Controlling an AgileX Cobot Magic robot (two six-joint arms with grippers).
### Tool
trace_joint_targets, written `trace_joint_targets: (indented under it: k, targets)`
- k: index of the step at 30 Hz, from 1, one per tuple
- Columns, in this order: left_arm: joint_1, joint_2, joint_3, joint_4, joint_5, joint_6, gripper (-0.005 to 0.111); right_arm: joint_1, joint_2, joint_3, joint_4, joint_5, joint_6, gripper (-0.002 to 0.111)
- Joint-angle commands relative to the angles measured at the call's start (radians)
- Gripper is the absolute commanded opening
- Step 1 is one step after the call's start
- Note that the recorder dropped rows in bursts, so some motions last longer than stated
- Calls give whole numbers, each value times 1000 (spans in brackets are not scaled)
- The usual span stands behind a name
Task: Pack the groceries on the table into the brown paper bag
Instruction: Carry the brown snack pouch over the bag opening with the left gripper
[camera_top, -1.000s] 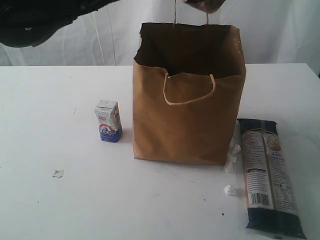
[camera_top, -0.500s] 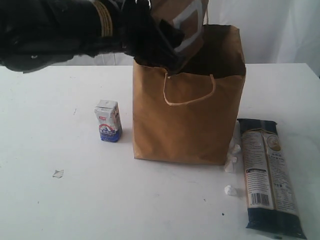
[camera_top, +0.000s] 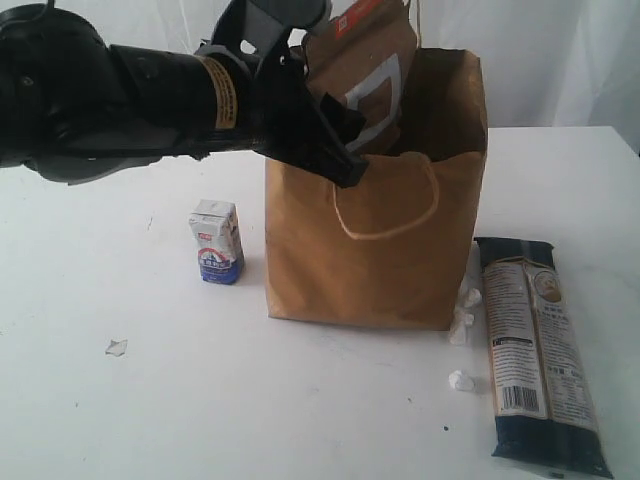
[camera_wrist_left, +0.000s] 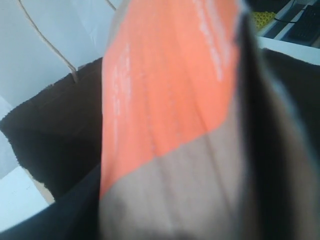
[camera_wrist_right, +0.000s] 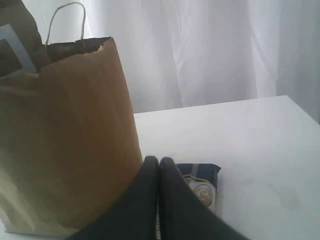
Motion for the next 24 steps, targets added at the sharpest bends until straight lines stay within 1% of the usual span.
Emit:
trace_joint_targets:
  k: [1,4,6,7,8,9,10,12,14,18,20,22,24]
  targets:
    - [-7,-7,-6,12,-33,0,0,-5,-2,3,5,-6,4,0]
    - [-7,-7,-6,12,-33,0,0,-5,-2,3,5,-6,6,0]
    - [-7,-7,-6,12,-33,0,6,-5,-2,3,5,-6,6,0]
    - [-7,-7,-6,12,-33,0,16,-5,-2,3,5,-6,6,0]
    - [-7,-7,-6,12,-36,-2,22,-5,-2,3,5,-6,6,0]
    - [-7,-7,-6,12,-42,-4,34,-5,-2,3,5,-6,6,0]
    - [-7,-7,-6,12,-42,-4,43,-5,-2,3,5,-6,6,0]
    - [-7,-7,-6,12,-44,-4,50,-5,-2,3,5,-6,6,0]
    - [-7,-7,-6,12,-57,-4,53,-5,-2,3,5,-6,6,0]
    - [-7,-7,-6,12,-66,-2,53,-5,-2,3,5,-6,6,0]
    - [-7,-7,-6,12,-46,0,57,-5,-2,3,5,-6,6,0]
    - [-7,-7,-6,12,-39,0,64,-5,-2,3,5,-4,5,0]
    - [-7,-7,-6,12,-41,0,68,-5,-2,3,5,-5,5,0]
